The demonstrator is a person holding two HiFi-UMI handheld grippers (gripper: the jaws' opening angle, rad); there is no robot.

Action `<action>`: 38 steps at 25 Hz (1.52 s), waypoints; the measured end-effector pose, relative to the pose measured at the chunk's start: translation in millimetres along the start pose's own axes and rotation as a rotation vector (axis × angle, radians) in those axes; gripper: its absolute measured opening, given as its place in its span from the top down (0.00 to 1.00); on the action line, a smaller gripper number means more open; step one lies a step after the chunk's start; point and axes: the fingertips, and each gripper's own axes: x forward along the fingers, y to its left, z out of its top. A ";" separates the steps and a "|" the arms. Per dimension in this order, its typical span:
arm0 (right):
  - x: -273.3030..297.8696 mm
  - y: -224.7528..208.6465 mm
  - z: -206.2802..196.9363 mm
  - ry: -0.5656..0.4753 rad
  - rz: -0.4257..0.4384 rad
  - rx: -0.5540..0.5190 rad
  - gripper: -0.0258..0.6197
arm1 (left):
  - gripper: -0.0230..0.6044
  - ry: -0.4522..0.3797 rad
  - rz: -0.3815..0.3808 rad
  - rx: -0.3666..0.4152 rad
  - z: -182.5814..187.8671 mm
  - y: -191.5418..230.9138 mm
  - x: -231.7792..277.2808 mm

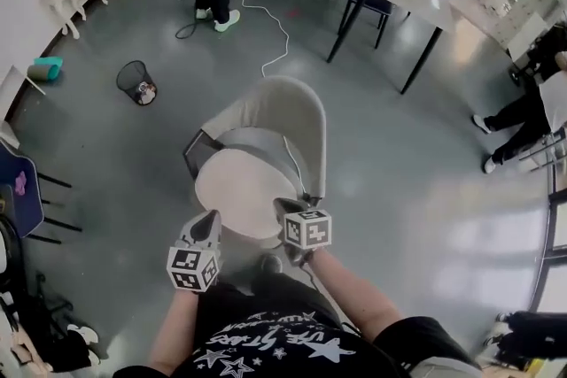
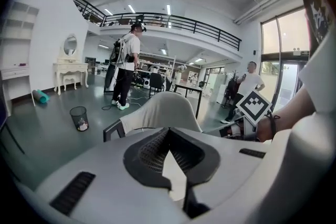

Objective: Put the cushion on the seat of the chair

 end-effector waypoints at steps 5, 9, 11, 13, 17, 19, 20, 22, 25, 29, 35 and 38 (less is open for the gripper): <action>3.7 18.7 5.3 0.015 0.051 -0.072 0.95 | 0.95 -0.034 0.047 -0.026 -1.0 8.7 -21.5; 1.2 28.1 7.7 0.011 0.059 -0.094 0.96 | 0.95 -0.083 0.083 -0.034 1.5 10.4 -48.5; -2.7 40.1 10.5 -0.011 0.067 -0.108 0.96 | 0.95 -0.111 0.101 -0.045 1.1 11.7 -68.4; -7.9 58.0 14.0 -0.043 0.077 -0.135 0.96 | 0.95 -0.136 0.116 -0.047 -0.4 14.2 -90.1; -23.9 99.9 10.3 -0.086 0.098 -0.206 0.96 | 0.95 -0.192 0.136 -0.064 -1.8 16.7 -131.9; -35.0 117.9 3.3 -0.098 0.104 -0.257 0.96 | 0.95 -0.220 0.145 -0.072 -0.7 14.1 -149.9; -41.5 125.7 -0.6 -0.110 0.103 -0.277 0.96 | 0.95 -0.229 0.147 -0.071 -0.8 12.2 -158.4; -56.6 138.7 -8.7 -0.151 0.093 -0.303 0.96 | 0.95 -0.242 0.148 -0.065 -3.3 7.4 -174.3; -79.5 149.2 -20.5 -0.205 0.079 -0.330 0.96 | 0.95 -0.262 0.146 -0.068 -9.2 -2.2 -192.3; -108.0 155.1 -41.6 -0.230 0.071 -0.338 0.96 | 0.95 -0.275 0.131 -0.071 -21.6 -20.4 -211.4; -152.1 151.2 -72.2 -0.267 0.025 -0.323 0.96 | 0.95 -0.287 0.088 -0.067 -35.6 -48.0 -227.4; -173.4 146.8 -82.4 -0.284 0.001 -0.306 0.96 | 0.95 -0.278 0.046 -0.062 -41.0 -65.3 -229.9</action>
